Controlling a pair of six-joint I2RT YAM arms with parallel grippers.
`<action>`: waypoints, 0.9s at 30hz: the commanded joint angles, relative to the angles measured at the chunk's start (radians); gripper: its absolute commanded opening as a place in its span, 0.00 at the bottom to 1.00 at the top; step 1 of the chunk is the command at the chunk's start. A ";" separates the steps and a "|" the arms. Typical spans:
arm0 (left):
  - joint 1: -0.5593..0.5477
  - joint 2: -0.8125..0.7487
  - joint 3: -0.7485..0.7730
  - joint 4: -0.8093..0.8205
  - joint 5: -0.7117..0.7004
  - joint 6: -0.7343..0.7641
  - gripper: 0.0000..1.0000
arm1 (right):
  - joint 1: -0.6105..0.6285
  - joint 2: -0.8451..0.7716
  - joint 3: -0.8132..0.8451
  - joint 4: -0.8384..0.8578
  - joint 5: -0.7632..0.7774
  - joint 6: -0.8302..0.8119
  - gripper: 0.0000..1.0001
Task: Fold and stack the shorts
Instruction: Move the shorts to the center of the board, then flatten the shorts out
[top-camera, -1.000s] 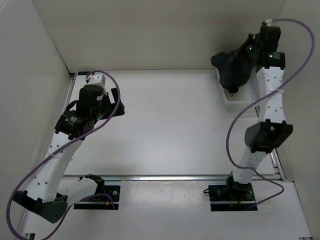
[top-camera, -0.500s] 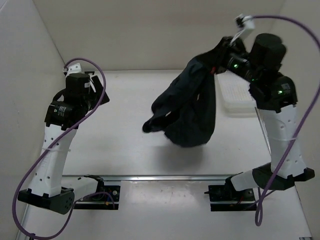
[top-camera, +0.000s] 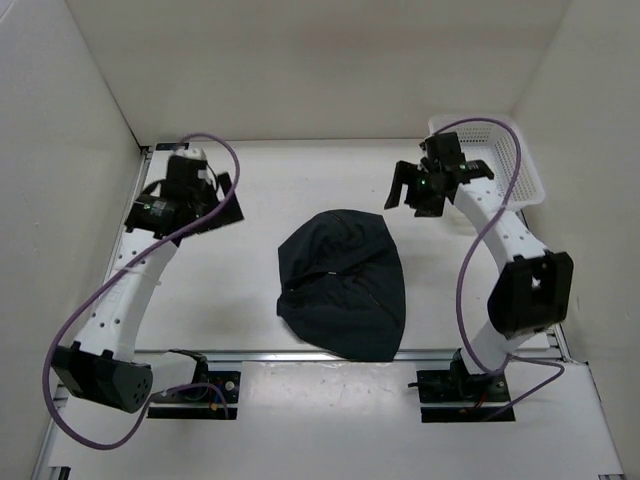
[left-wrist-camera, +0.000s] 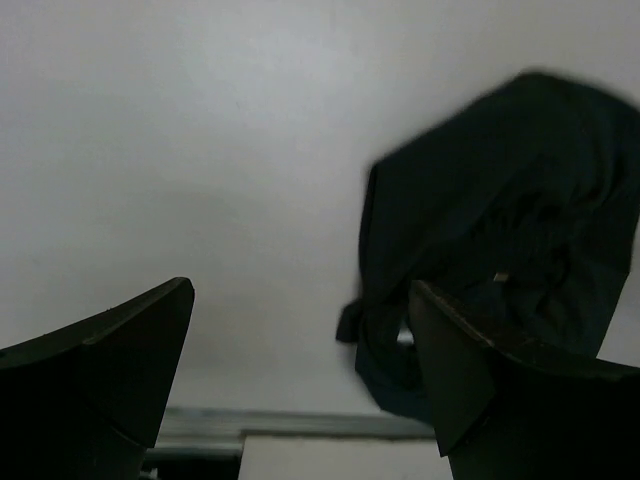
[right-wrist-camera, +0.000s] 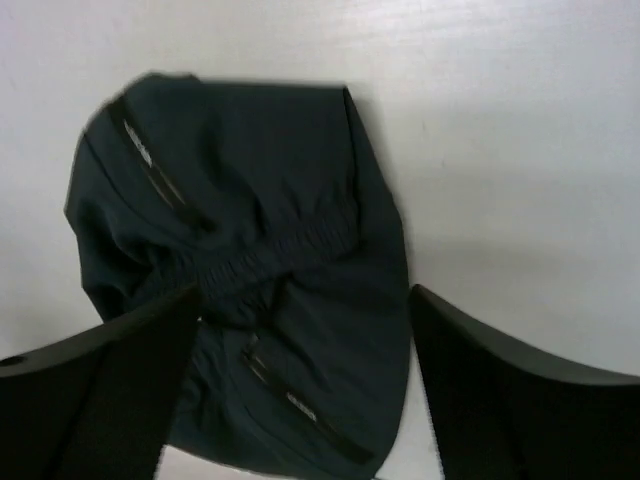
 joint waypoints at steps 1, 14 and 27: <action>-0.033 -0.040 -0.173 0.037 0.195 -0.009 1.00 | 0.051 -0.231 -0.099 0.047 0.077 0.021 0.83; -0.358 0.055 -0.433 0.242 0.315 -0.208 1.00 | 0.194 -0.179 -0.413 0.191 -0.022 0.111 0.90; -0.387 0.244 -0.454 0.327 0.341 -0.196 0.69 | 0.112 0.176 -0.186 0.222 0.006 0.082 0.82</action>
